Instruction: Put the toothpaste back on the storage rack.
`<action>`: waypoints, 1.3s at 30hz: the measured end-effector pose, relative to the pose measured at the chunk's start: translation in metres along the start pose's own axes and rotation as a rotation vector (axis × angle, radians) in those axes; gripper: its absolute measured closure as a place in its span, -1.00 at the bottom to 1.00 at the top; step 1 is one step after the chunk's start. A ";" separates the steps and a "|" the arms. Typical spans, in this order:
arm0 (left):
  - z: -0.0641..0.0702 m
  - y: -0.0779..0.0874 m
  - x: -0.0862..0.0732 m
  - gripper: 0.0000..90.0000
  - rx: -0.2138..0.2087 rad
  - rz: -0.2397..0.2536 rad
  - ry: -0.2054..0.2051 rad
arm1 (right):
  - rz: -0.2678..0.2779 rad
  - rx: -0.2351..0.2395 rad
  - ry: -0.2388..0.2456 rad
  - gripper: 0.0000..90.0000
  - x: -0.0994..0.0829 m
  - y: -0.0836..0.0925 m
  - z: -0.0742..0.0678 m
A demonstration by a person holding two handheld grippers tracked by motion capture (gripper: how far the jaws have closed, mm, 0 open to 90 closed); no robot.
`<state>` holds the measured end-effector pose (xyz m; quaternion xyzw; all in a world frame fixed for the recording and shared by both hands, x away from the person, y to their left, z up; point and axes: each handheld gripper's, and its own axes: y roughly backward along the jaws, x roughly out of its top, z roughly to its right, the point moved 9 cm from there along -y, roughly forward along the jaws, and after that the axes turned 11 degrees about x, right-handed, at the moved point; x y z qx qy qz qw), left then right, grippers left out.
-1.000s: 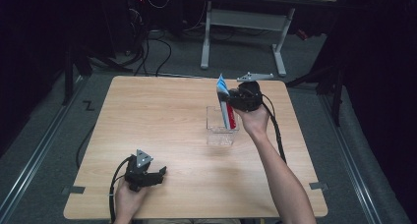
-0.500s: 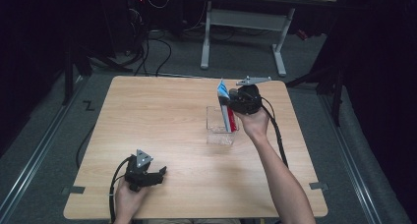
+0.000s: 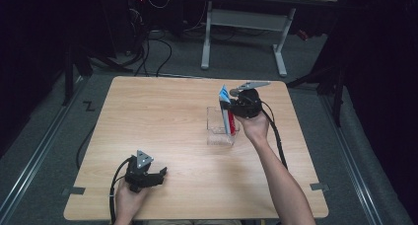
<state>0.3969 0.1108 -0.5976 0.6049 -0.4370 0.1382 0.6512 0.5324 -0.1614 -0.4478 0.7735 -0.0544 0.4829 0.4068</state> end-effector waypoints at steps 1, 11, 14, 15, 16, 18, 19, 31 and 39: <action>0.000 0.000 0.000 -0.55 0.000 0.000 0.000 | -0.002 -0.001 0.002 0.59 -0.001 0.000 0.000; 0.000 0.000 0.000 -0.55 0.000 0.001 0.000 | -0.033 -0.009 0.016 0.59 -0.004 -0.004 -0.001; 0.000 0.000 0.000 -0.55 0.000 0.001 0.001 | -0.042 -0.008 0.016 0.59 -0.006 -0.007 -0.001; 0.000 0.000 0.000 -0.55 0.000 0.001 0.001 | -0.046 -0.010 0.015 0.58 -0.007 -0.007 -0.001; 0.000 0.000 0.000 -0.55 0.000 0.001 0.001 | -0.046 -0.010 0.015 0.58 -0.007 -0.007 -0.001; 0.000 0.000 0.000 -0.55 0.000 0.001 0.001 | -0.054 -0.009 0.009 0.58 -0.009 -0.009 -0.001; 0.000 0.000 0.000 -0.55 0.000 0.001 0.001 | -0.056 -0.010 0.007 0.58 -0.009 -0.010 -0.001; 0.000 0.000 0.000 -0.55 0.000 0.001 0.001 | -0.076 -0.008 0.002 0.57 -0.016 -0.014 -0.001; 0.000 0.000 0.000 -0.55 0.000 0.001 0.001 | -0.072 0.002 -0.020 0.55 -0.021 -0.015 0.002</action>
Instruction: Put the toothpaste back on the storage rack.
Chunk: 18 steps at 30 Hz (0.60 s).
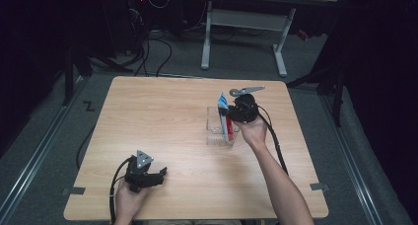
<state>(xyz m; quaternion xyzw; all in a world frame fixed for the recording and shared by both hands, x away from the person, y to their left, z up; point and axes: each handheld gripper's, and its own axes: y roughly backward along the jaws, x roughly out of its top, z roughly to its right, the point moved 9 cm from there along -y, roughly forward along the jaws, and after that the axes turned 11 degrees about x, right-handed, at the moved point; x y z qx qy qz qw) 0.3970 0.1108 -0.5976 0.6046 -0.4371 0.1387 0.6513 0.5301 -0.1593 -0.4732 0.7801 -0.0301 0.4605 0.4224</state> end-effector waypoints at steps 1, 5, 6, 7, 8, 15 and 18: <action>0.000 0.000 0.000 -0.55 0.000 0.000 0.000 | -0.003 0.006 0.006 0.53 0.000 -0.001 -0.001; 0.000 0.000 0.000 -0.55 0.000 0.000 0.000 | 0.000 0.012 0.005 0.47 0.000 -0.004 -0.003; 0.000 0.000 0.000 -0.55 0.000 0.000 0.000 | 0.000 0.012 0.005 0.47 0.000 -0.004 -0.003; 0.000 0.000 0.000 -0.55 0.000 0.000 0.000 | 0.001 0.012 0.007 0.44 0.001 -0.006 -0.003; 0.000 0.000 0.000 -0.55 0.000 0.000 0.000 | 0.001 0.012 0.007 0.44 0.001 -0.006 -0.003; 0.000 0.000 0.000 -0.55 0.000 0.000 0.000 | -0.011 -0.011 0.033 0.44 -0.001 -0.009 -0.005; 0.000 0.000 0.000 -0.55 0.000 0.000 0.000 | -0.001 -0.006 0.014 0.38 -0.002 -0.007 -0.004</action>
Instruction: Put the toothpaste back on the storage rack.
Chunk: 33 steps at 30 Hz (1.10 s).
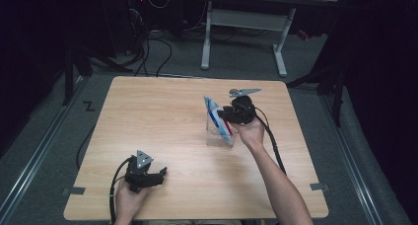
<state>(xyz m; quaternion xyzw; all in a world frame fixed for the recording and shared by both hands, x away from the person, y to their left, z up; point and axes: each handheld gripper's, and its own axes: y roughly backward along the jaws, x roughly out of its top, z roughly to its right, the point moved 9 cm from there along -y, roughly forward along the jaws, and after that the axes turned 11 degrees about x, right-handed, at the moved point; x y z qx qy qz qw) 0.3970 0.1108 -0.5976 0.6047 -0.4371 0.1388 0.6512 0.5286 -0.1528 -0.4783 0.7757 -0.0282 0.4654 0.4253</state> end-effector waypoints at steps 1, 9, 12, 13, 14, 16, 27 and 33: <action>0.000 0.000 0.000 -0.55 0.000 0.000 0.000 | 0.000 0.000 0.000 0.38 0.000 0.000 0.000; 0.000 0.000 0.000 -0.55 0.000 -0.001 0.000 | 0.024 -0.002 0.002 0.24 0.003 0.012 -0.003; 0.000 0.000 0.000 -0.55 0.000 0.000 0.000 | 0.042 -0.007 0.005 0.20 0.005 0.018 -0.002; 0.000 0.000 0.000 -0.55 0.000 0.000 0.000 | 0.042 -0.007 0.005 0.20 0.005 0.018 -0.002; 0.000 0.000 0.000 -0.55 0.000 0.000 0.000 | 0.041 -0.020 -0.001 0.20 0.005 0.023 -0.001; 0.000 0.000 0.000 -0.55 0.000 -0.001 0.000 | 0.056 -0.023 0.001 0.20 0.006 0.027 0.000; 0.000 0.000 0.000 -0.55 0.000 -0.001 0.000 | 0.086 -0.041 -0.003 0.20 -0.002 0.041 0.005; 0.000 0.000 0.000 -0.55 0.001 -0.001 0.000 | 0.102 -0.042 0.000 0.20 -0.003 0.050 0.004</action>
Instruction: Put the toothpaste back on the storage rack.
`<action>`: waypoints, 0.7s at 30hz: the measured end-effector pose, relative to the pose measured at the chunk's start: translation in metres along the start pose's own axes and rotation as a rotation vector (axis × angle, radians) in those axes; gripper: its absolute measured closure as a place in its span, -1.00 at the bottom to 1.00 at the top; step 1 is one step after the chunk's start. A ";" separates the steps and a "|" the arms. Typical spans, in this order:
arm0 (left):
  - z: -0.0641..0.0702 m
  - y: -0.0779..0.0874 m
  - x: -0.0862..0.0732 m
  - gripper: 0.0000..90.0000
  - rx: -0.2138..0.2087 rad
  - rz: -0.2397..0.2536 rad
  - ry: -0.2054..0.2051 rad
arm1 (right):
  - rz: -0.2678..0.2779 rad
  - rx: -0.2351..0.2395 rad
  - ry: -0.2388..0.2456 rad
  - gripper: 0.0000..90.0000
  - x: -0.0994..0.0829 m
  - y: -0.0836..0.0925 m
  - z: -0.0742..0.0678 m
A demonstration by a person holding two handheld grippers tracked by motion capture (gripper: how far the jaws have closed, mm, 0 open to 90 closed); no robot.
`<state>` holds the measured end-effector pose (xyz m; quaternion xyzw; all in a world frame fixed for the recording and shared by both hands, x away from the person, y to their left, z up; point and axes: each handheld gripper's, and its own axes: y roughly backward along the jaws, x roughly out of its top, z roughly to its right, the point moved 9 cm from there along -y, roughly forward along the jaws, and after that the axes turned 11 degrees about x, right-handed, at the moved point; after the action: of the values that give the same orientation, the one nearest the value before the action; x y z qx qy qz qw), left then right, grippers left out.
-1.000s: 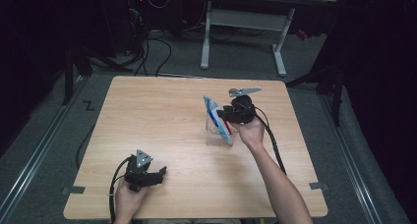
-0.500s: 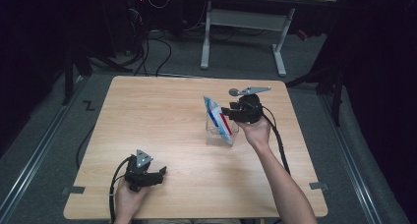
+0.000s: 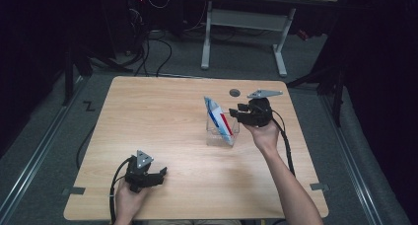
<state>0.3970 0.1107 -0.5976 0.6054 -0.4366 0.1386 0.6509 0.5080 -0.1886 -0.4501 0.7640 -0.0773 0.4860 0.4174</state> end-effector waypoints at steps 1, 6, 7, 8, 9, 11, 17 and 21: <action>0.000 0.000 0.000 -0.55 0.000 0.000 0.000 | 0.002 0.001 0.002 0.20 0.001 0.001 -0.001; 0.000 0.000 0.000 -0.55 0.000 0.000 0.000 | 0.007 0.000 0.004 0.20 0.000 0.007 -0.001; 0.000 0.000 0.000 -0.55 0.000 0.000 0.000 | 0.005 0.001 0.002 0.20 0.000 0.008 -0.001; 0.000 0.000 0.000 -0.55 0.000 0.000 0.000 | 0.006 0.002 0.006 0.20 0.000 0.009 -0.001; 0.000 0.000 0.000 -0.55 0.000 0.000 0.000 | 0.009 0.006 0.009 0.20 0.001 0.011 -0.003; 0.000 0.000 0.000 -0.55 0.000 0.000 0.000 | 0.007 0.011 0.020 0.20 0.001 0.014 -0.005; 0.000 0.000 0.000 -0.55 0.000 0.000 0.000 | 0.012 0.017 0.029 0.20 0.002 0.025 -0.010; 0.000 0.000 0.000 -0.55 0.000 0.000 0.000 | 0.022 0.016 0.027 0.19 0.002 0.032 -0.010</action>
<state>0.3970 0.1107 -0.5976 0.6054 -0.4366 0.1386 0.6509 0.4853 -0.2011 -0.4291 0.7598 -0.0760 0.5015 0.4067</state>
